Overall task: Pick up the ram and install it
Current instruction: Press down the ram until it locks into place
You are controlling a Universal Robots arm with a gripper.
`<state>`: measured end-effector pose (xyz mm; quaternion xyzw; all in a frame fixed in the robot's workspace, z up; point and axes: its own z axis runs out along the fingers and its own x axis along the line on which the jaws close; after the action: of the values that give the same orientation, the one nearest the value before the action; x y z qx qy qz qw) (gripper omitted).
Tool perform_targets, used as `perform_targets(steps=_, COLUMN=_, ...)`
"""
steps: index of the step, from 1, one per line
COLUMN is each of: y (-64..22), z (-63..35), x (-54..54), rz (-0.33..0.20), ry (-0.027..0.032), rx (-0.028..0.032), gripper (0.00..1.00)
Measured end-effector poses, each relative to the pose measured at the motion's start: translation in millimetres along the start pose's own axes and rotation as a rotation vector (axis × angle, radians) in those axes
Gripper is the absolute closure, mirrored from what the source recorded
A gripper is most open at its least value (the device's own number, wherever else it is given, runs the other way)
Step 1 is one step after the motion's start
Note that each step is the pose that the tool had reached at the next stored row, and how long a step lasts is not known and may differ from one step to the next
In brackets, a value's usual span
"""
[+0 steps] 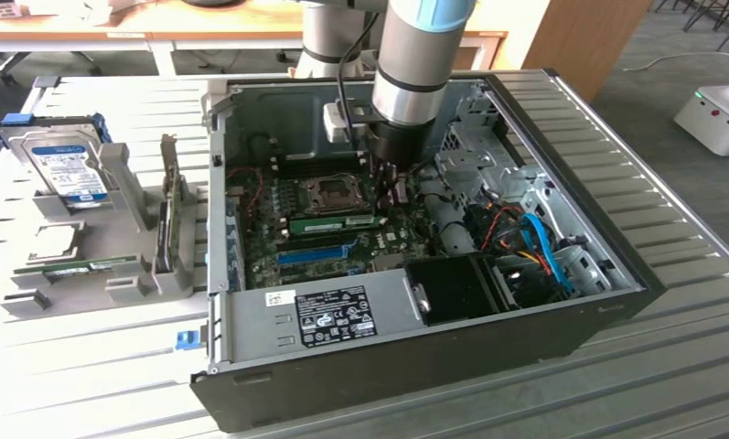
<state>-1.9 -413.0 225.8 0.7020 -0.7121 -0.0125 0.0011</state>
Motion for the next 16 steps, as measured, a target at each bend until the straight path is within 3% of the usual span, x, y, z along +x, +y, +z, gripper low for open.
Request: perform_targets(steps=16, y=0.3, z=-21.4, x=-0.3, rz=0.000, ry=0.0002, rx=0.0000, gripper=0.89)
